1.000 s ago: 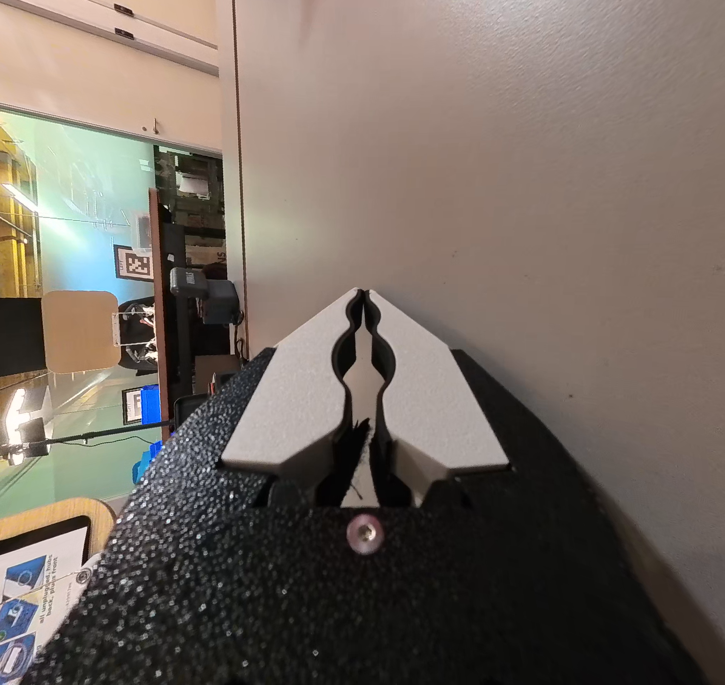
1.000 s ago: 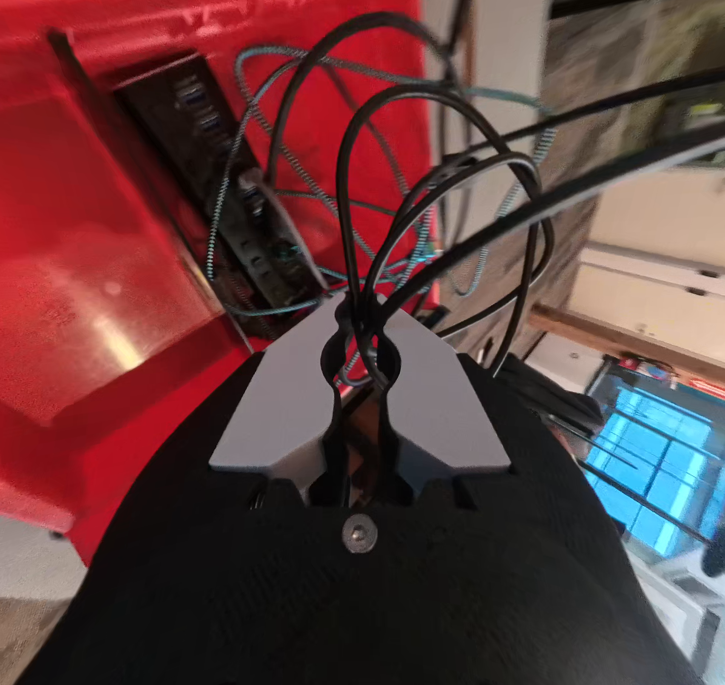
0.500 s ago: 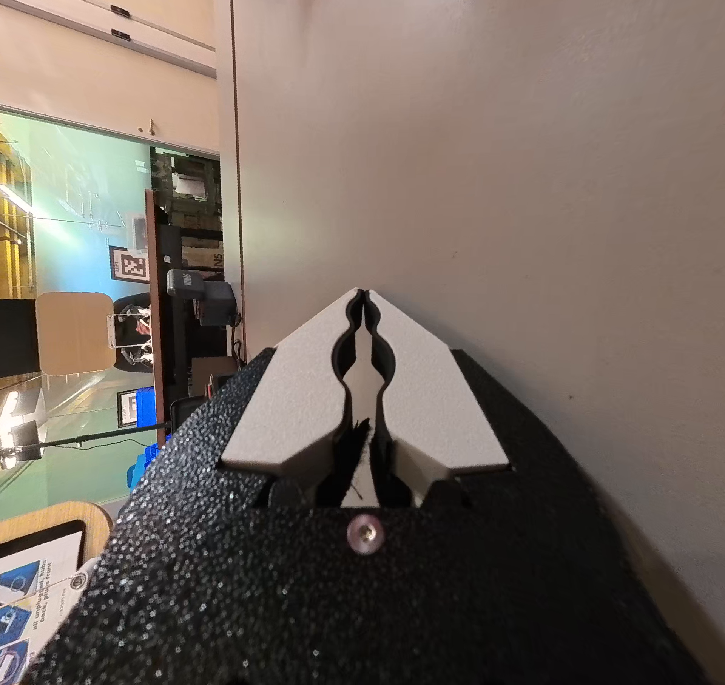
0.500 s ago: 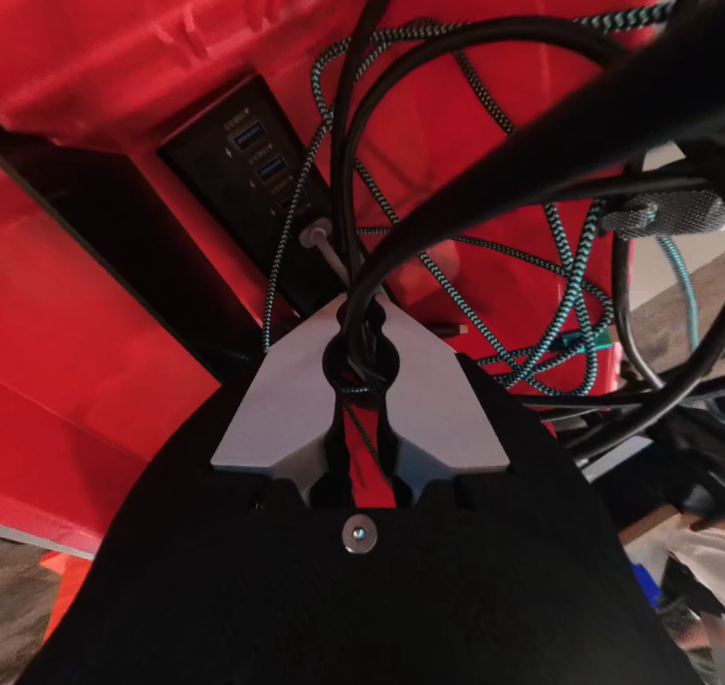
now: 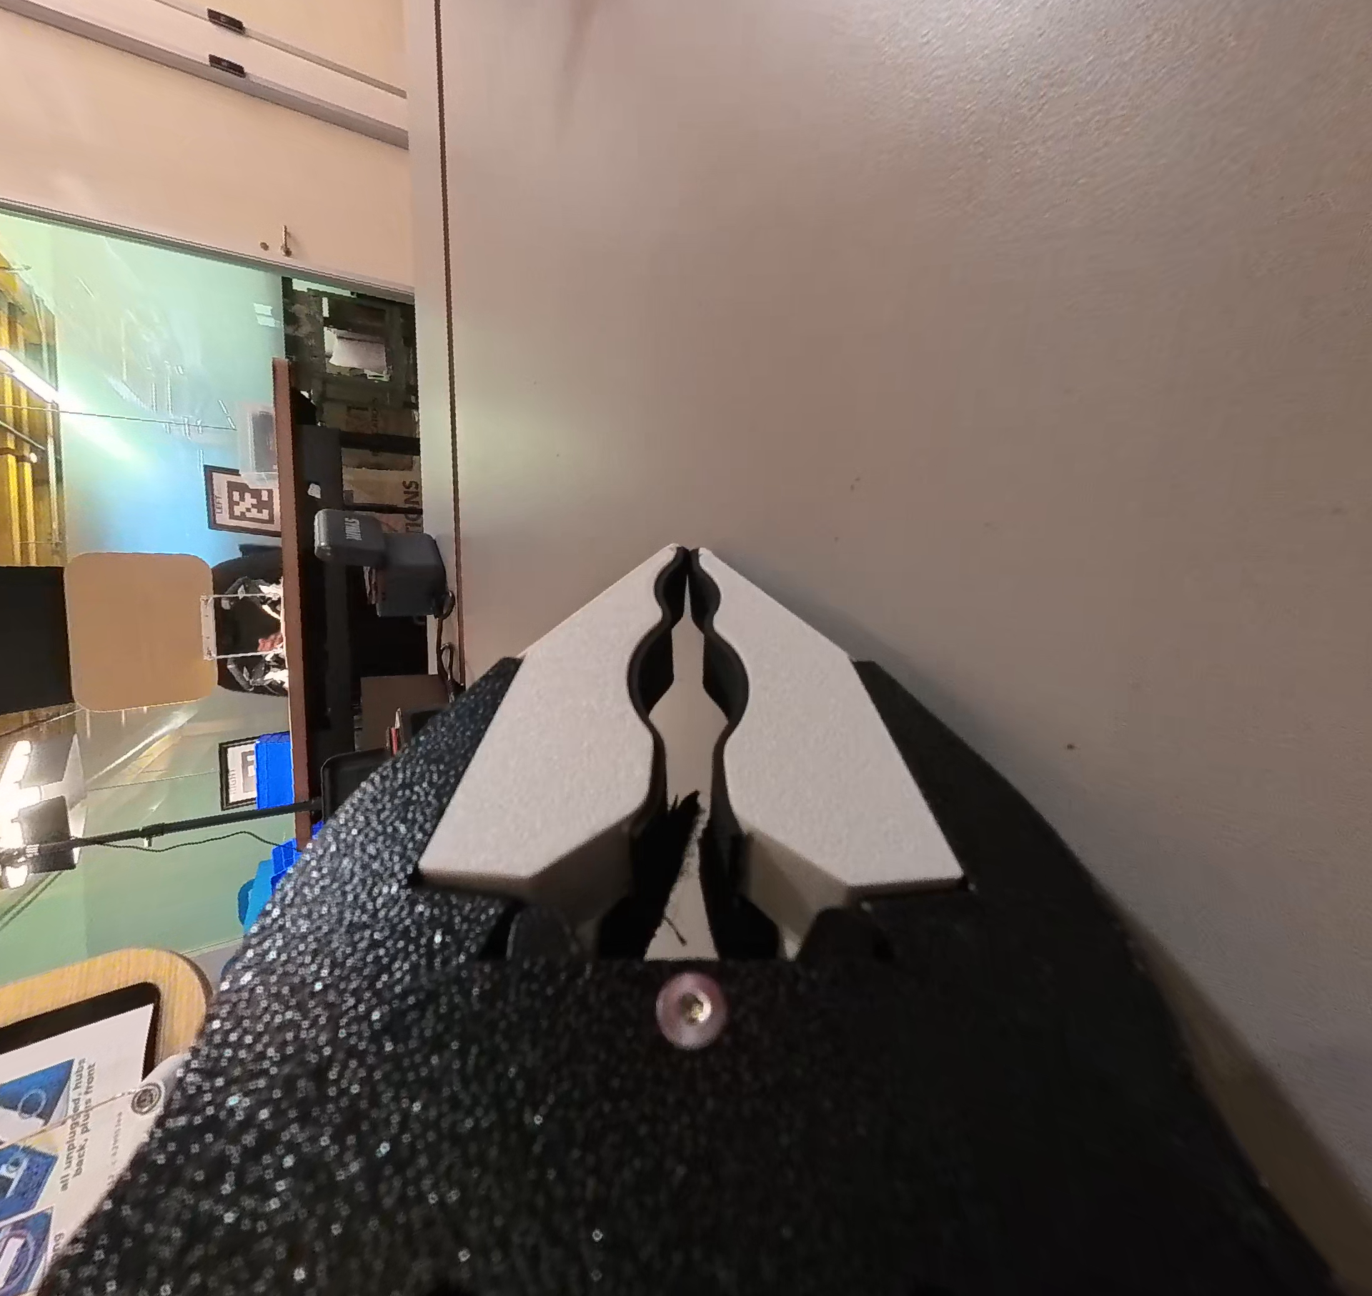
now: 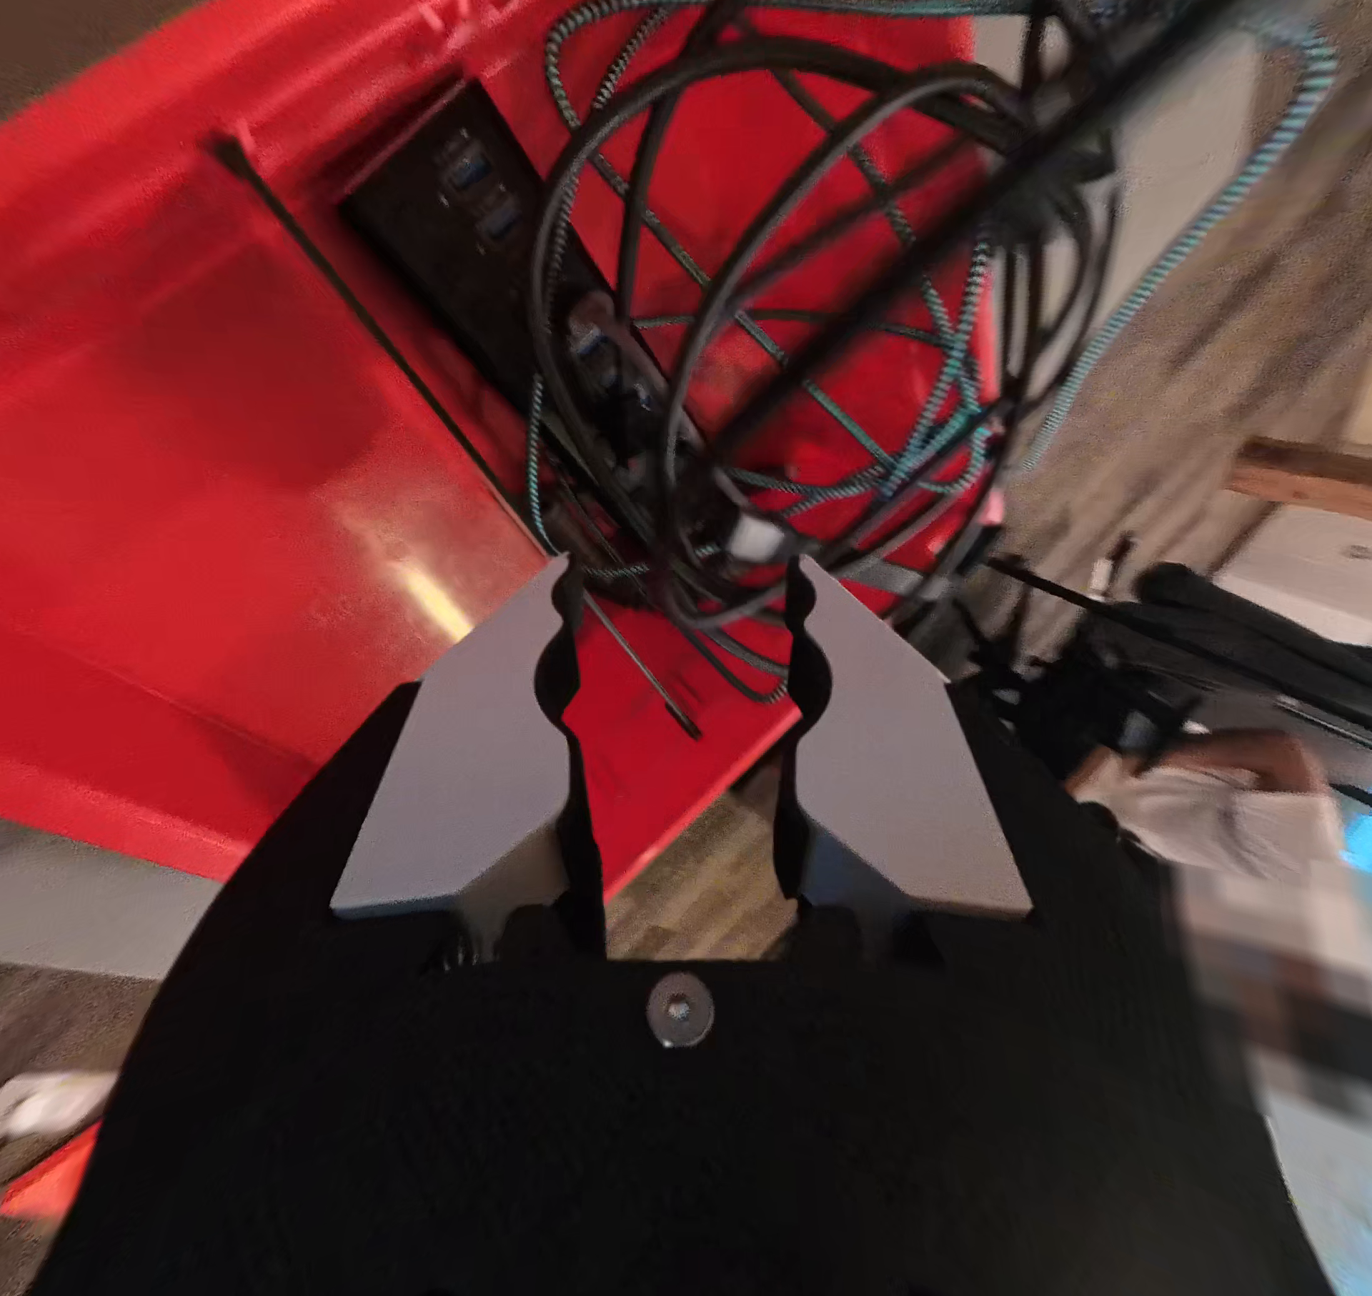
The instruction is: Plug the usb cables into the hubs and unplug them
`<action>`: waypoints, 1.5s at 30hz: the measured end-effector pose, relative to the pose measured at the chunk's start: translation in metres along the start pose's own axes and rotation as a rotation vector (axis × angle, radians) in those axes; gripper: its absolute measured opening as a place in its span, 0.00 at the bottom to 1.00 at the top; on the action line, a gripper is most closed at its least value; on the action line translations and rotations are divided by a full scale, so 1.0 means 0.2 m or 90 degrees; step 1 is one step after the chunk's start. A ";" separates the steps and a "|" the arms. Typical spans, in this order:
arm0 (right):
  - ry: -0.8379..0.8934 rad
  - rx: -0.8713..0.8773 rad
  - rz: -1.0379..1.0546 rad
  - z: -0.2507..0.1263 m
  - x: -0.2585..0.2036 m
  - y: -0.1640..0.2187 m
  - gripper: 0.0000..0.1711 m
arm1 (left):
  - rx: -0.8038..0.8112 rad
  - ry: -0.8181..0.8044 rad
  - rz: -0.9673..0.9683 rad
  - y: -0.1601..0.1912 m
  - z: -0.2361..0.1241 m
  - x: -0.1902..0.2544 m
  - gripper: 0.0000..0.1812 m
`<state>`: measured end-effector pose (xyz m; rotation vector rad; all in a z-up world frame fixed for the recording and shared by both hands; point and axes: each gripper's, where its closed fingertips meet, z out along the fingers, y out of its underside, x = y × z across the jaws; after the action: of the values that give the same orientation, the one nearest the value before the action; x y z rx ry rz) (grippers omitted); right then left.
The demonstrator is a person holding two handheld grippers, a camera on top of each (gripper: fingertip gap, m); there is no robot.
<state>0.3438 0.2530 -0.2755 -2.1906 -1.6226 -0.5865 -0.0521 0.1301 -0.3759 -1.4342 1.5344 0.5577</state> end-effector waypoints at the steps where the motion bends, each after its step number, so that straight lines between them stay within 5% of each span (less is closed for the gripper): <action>1: 0.040 0.001 -0.009 -0.04 0.02 0.01 0.33 | 0.000 0.000 0.000 0.00 0.00 0.00 0.00; 5: 0.218 0.058 0.005 -0.24 0.14 0.05 0.35 | 0.000 -0.002 0.002 0.00 0.01 0.00 0.00; 9: 0.327 0.224 0.159 -0.46 0.13 0.11 0.41 | -0.001 -0.008 0.004 0.00 0.01 -0.01 0.00; 15: 0.246 0.362 0.454 -0.41 -0.15 0.34 0.51 | 0.042 -0.153 0.023 -0.12 -0.12 -0.18 0.00; 19: 0.272 0.376 0.535 -0.33 -0.26 0.54 0.51 | 0.012 -0.241 -0.152 -0.15 -0.28 -0.35 0.00; 22: 0.231 0.434 0.622 -0.27 -0.31 0.62 0.51 | 0.026 -0.255 -0.317 -0.18 -0.45 -0.38 0.60; 25: 0.197 0.472 0.694 -0.21 -0.31 0.68 0.51 | 0.096 -0.293 -0.405 -0.31 -0.66 -0.49 0.76; 28: 0.179 0.490 0.722 -0.15 -0.29 0.70 0.51 | 0.055 -0.376 -0.407 -0.34 -0.90 -0.72 0.76; 32: 0.158 0.474 0.727 -0.07 -0.29 0.69 0.47 | -0.054 -0.445 -0.518 -0.14 -1.12 -0.81 0.76; 38: 0.201 0.472 0.672 -0.05 -0.28 0.66 0.35 | -0.273 -0.429 -0.642 0.34 -1.28 -0.48 0.74; 45: 0.197 0.433 0.671 -0.03 -0.30 0.67 0.22 | -0.368 -0.388 -0.639 0.45 -1.40 -0.18 0.59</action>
<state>0.4571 0.1635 -0.3067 -1.9099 -0.2765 -0.0214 -0.2303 -0.0623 -0.2390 -1.9763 0.0721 0.7177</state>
